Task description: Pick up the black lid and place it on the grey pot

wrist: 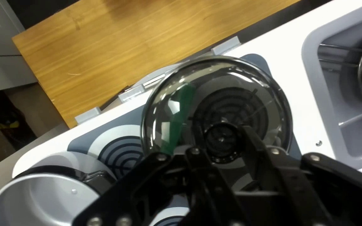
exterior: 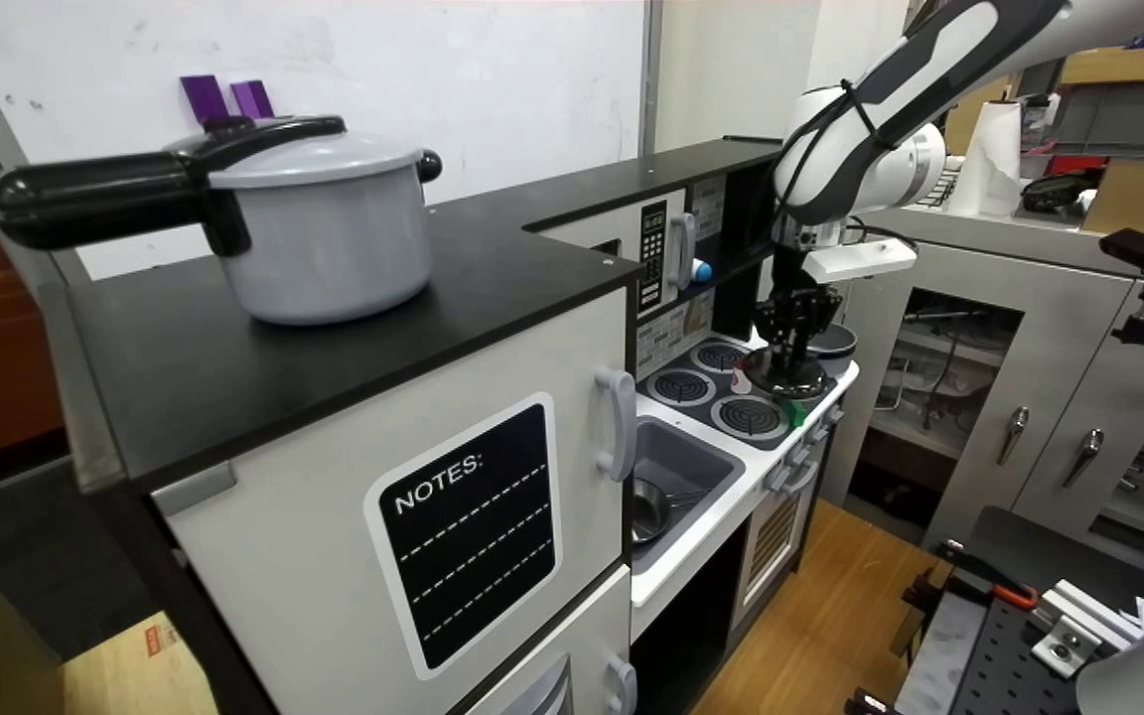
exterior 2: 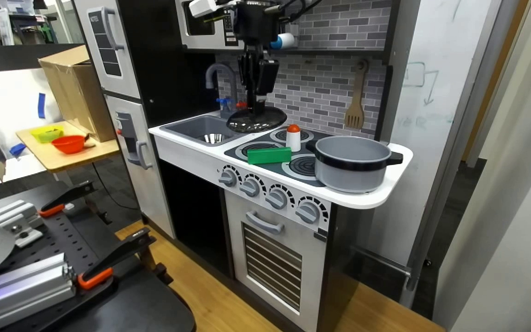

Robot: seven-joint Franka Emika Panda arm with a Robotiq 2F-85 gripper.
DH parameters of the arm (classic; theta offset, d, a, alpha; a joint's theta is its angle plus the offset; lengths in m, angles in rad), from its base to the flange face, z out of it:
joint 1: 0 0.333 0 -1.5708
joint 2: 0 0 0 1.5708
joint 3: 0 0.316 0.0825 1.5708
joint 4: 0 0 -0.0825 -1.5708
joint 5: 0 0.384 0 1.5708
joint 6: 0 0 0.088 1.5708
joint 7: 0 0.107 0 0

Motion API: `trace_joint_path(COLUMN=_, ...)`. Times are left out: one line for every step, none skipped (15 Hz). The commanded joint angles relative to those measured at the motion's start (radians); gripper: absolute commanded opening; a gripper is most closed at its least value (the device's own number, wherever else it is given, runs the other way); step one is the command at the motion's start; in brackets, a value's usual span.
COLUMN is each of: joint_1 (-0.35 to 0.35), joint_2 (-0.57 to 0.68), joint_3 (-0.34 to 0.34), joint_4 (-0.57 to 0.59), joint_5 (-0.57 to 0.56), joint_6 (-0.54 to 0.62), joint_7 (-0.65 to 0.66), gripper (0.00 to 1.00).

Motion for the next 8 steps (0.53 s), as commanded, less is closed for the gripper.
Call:
trace_joint_path(joint_1=-0.026, joint_2=0.002, joint_3=-0.014, joint_4=0.018, joint_5=-0.015, joint_6=-0.004, joint_7=0.056, gripper=0.09)
trace_joint_path(joint_1=-0.031, joint_2=0.003, joint_3=-0.02, joint_4=0.025, joint_5=-0.013, joint_6=-0.006, joint_7=0.065, gripper=0.09)
trace_joint_path(joint_1=-0.036, joint_2=0.006, joint_3=-0.025, joint_4=0.036, joint_5=-0.01, joint_6=-0.009, joint_7=0.076, gripper=0.09)
trace_joint_path(joint_1=-0.041, joint_2=0.012, joint_3=-0.029, joint_4=0.049, joint_5=0.003, joint_6=-0.016, joint_7=0.084, gripper=0.09)
trace_joint_path(joint_1=-0.046, joint_2=0.019, joint_3=-0.034, joint_4=0.063, joint_5=0.011, joint_6=-0.021, joint_7=0.098, gripper=0.09)
trace_joint_path(joint_1=-0.052, joint_2=0.027, joint_3=-0.041, joint_4=0.078, joint_5=0.016, joint_6=-0.017, joint_7=0.114, gripper=0.09)
trace_joint_path(joint_1=-0.058, joint_2=0.033, joint_3=-0.048, joint_4=0.093, joint_5=0.021, joint_6=-0.019, joint_7=0.129, gripper=0.09)
trace_joint_path(joint_1=-0.066, joint_2=0.04, joint_3=-0.055, joint_4=0.109, joint_5=0.02, joint_6=-0.018, joint_7=0.144, gripper=0.09)
